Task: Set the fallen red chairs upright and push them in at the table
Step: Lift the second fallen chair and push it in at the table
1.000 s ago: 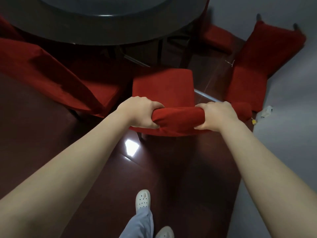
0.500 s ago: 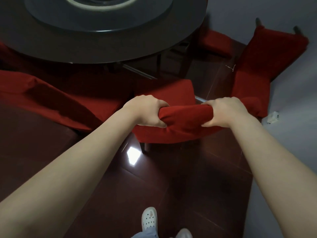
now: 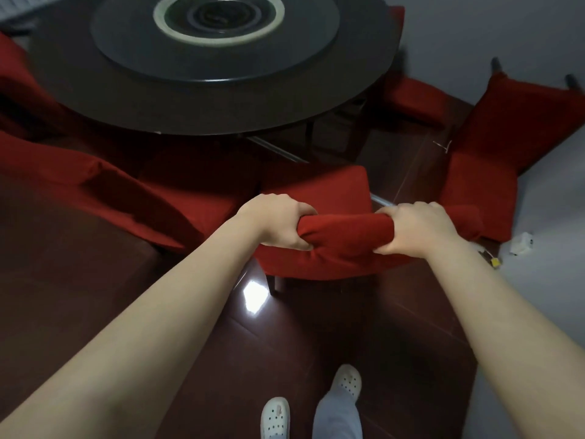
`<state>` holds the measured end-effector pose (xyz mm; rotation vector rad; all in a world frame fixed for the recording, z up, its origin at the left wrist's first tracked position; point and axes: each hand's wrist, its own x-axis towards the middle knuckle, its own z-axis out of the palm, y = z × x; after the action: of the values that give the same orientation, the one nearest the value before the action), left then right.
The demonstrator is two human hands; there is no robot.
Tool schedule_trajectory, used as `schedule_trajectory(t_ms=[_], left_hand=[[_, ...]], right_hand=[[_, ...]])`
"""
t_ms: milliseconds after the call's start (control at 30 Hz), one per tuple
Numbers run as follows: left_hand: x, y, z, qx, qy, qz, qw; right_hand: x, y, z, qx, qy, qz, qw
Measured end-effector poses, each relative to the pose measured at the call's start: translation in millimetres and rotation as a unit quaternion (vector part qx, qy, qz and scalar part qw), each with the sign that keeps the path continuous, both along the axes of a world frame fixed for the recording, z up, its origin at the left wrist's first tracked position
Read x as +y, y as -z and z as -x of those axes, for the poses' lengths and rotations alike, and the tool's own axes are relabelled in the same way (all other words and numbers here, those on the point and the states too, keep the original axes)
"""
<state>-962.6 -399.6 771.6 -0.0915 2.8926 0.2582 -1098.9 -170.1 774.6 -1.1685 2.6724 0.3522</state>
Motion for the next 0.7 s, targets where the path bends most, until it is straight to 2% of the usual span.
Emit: schedule_trajectory(t_ms=[200, 333, 600, 700], left_hand=[[6, 0, -6, -0.005, -0.031, 0.034, 0.999], [11, 1, -16, 0.032, -0.07, 0.048, 0.996], [20, 9, -35, 0.167, -0.058, 0.135, 0.975], [21, 6, -33, 0.198, -0.049, 0.145, 0.968]], right_hand=[[4, 2, 2, -0.003, -0.016, 0.021, 1.0], [11, 0, -1, -0.012, -0.041, 0.064, 0.997], [39, 14, 6, 0.107, -0.141, 0.212, 0.961], [37, 20, 12, 0.147, -0.169, 0.23, 0.947]])
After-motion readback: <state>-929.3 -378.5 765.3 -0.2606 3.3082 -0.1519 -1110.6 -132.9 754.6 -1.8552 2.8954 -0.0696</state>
